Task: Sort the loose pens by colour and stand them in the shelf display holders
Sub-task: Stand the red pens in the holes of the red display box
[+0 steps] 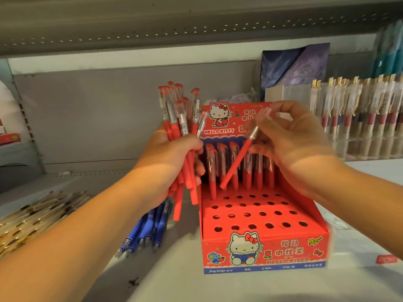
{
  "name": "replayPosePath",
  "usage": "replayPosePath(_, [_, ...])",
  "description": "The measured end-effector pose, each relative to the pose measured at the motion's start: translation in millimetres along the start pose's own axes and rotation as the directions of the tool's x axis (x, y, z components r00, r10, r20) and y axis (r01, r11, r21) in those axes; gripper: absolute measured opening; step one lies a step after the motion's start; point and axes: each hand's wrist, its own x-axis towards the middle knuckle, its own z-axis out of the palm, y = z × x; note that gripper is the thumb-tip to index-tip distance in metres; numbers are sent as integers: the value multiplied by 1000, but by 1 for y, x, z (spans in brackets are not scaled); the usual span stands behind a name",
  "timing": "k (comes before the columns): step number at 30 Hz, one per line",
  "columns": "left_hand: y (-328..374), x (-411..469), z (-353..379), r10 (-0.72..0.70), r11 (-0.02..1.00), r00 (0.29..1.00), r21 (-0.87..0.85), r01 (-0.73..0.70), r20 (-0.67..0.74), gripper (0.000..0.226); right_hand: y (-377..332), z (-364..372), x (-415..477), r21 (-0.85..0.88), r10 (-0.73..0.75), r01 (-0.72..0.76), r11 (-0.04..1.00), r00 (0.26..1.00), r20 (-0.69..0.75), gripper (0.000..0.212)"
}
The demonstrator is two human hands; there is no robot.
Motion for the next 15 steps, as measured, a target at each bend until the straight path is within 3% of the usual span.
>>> replayPosePath(9, [-9, -7, 2, -45, 998, 988, 44, 39, 149, 32, 16, -2, -2, -169, 62, -53, 984, 997, 48, 22])
replayPosePath(15, [-7, -7, 2, -50, 999, 989, 20, 48, 137, 36, 22, -3, -5, -410, -92, 117, 904, 992, 81, 32])
